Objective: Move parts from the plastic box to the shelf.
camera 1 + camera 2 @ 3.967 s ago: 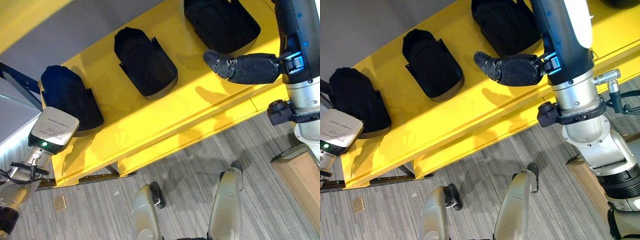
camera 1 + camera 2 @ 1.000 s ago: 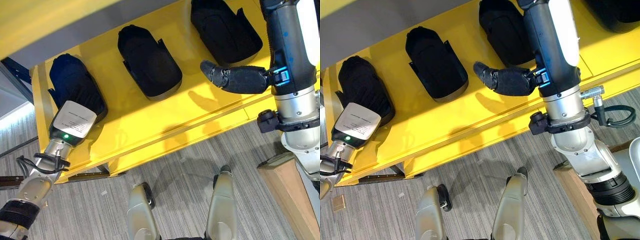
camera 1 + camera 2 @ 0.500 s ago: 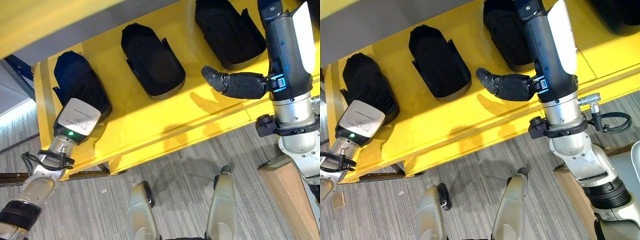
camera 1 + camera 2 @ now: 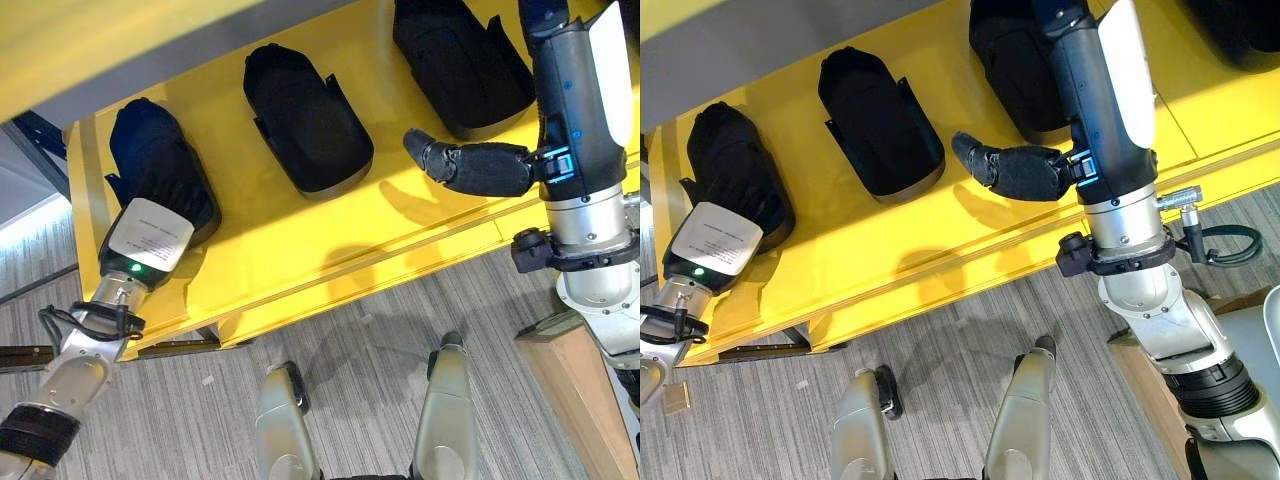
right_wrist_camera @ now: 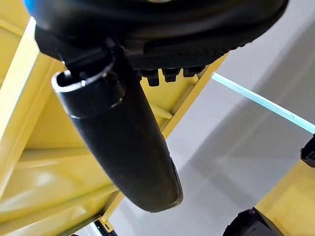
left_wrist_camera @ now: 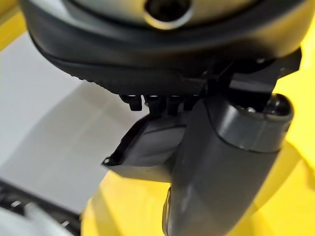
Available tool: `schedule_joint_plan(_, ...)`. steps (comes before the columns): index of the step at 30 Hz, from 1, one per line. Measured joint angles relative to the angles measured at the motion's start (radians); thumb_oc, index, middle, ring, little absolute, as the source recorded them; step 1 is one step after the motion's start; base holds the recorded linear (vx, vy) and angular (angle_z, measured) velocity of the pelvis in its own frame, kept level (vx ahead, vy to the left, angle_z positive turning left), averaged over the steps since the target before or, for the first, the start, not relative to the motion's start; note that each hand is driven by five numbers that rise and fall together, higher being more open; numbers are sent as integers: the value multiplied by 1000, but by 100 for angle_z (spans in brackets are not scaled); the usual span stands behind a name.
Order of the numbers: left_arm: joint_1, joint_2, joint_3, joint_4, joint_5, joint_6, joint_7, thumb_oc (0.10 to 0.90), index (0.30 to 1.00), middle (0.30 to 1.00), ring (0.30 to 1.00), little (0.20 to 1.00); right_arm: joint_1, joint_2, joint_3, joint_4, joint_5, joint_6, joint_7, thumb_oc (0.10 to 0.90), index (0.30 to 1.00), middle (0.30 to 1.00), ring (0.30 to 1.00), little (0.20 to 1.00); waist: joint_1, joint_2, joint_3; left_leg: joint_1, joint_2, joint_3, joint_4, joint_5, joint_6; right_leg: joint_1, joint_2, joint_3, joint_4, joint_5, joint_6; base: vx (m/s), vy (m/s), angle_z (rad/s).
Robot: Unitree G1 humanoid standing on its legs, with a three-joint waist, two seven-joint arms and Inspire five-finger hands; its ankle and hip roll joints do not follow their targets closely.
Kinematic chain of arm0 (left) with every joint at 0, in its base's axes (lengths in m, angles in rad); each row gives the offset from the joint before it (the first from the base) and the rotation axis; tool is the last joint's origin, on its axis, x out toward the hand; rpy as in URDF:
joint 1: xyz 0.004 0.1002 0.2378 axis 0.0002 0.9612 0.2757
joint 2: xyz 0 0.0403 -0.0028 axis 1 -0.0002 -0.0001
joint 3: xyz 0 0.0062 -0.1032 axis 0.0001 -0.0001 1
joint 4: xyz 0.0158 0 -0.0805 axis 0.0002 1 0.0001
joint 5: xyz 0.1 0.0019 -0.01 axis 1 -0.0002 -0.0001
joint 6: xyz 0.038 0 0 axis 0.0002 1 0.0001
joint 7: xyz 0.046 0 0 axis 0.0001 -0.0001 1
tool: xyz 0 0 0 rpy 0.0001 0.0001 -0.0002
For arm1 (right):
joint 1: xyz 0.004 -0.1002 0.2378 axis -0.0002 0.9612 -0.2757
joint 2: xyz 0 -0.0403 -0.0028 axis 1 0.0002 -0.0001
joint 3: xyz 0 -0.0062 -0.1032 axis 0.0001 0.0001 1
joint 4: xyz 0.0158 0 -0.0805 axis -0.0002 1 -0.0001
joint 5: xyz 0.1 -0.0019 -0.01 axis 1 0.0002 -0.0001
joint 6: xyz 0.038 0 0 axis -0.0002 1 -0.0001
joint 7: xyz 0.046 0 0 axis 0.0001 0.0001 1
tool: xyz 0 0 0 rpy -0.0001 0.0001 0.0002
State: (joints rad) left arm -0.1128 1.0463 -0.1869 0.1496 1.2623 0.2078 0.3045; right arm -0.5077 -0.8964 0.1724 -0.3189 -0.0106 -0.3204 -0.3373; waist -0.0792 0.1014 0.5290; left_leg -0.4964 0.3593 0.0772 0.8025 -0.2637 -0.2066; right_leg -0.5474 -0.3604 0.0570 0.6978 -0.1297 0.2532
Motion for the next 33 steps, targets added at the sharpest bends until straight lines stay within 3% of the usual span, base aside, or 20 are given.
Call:
schedule_joint_plan(15,27,-12,34,-34,-42,5,0,900,1000,1000,1000,1000,35,22,-49,-5,-67,8,3,900,1000,1000,1000,1000,6,0,0,3,0,-8,-14,6,0,6,0,-12,0,-1,0,0,0,0)
schedule_joint_plan(26,28,-13,101,-84,-122,3,85,900,1000,1000,1000,1000,41,23,-50,-34,-85,8,-1,900,1000,1000,1000,1000,13,0,0,3,0,-11,-19,11,-6,6,1,-16,2,-2,0,0,0,0)
schedule_joint_plan(33,32,-43,163,-122,-355,-96,128,900,1000,1000,1000,1000,96,35,-78,-34,-108,5,-3,900,1000,1000,1000,1000,28,-1,0,5,-1,-15,-25,13,-2,11,0,-22,3,-4,0,19,-11,1)
